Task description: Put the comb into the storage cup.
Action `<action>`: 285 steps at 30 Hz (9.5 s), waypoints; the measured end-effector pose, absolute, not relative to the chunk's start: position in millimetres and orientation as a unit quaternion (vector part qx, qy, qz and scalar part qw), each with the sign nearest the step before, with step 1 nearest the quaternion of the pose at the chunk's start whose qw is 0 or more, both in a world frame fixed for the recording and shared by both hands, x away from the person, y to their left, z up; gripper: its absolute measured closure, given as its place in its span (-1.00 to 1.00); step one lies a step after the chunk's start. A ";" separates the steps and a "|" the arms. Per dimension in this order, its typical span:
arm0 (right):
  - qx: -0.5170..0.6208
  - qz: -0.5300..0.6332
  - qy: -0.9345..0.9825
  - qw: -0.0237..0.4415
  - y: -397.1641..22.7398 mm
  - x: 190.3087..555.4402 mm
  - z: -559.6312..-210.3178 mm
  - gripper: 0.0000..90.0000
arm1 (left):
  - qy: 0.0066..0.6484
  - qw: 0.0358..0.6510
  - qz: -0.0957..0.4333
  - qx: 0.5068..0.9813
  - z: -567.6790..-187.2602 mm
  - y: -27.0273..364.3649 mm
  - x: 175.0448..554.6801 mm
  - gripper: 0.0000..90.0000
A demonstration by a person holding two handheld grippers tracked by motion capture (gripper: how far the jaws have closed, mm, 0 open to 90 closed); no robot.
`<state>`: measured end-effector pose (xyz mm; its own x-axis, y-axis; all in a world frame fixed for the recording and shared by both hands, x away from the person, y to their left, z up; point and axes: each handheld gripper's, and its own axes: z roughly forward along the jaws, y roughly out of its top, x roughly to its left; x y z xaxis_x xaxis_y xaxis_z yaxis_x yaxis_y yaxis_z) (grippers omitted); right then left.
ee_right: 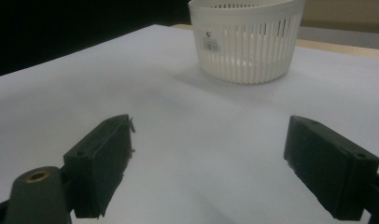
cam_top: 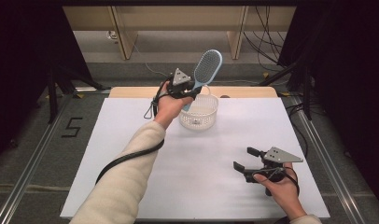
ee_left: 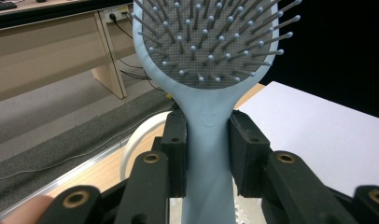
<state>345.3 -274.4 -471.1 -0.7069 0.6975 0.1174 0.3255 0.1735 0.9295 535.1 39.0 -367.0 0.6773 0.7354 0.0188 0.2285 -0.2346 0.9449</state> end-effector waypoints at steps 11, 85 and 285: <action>0.342 0.544 0.747 0.171 -274.8 345.7 -471.3 -0.64 | 0.320 0.532 0.238 0.747 -372.1 38.5 539.0 0.55; 0.342 0.547 0.745 0.171 -275.1 346.0 -471.3 -0.64 | 0.297 0.528 0.247 0.756 -383.0 22.1 549.5 0.55; 0.347 0.540 0.745 0.182 -273.9 346.9 -472.7 -0.66 | 0.371 0.462 0.206 0.779 -424.8 128.9 443.1 -0.88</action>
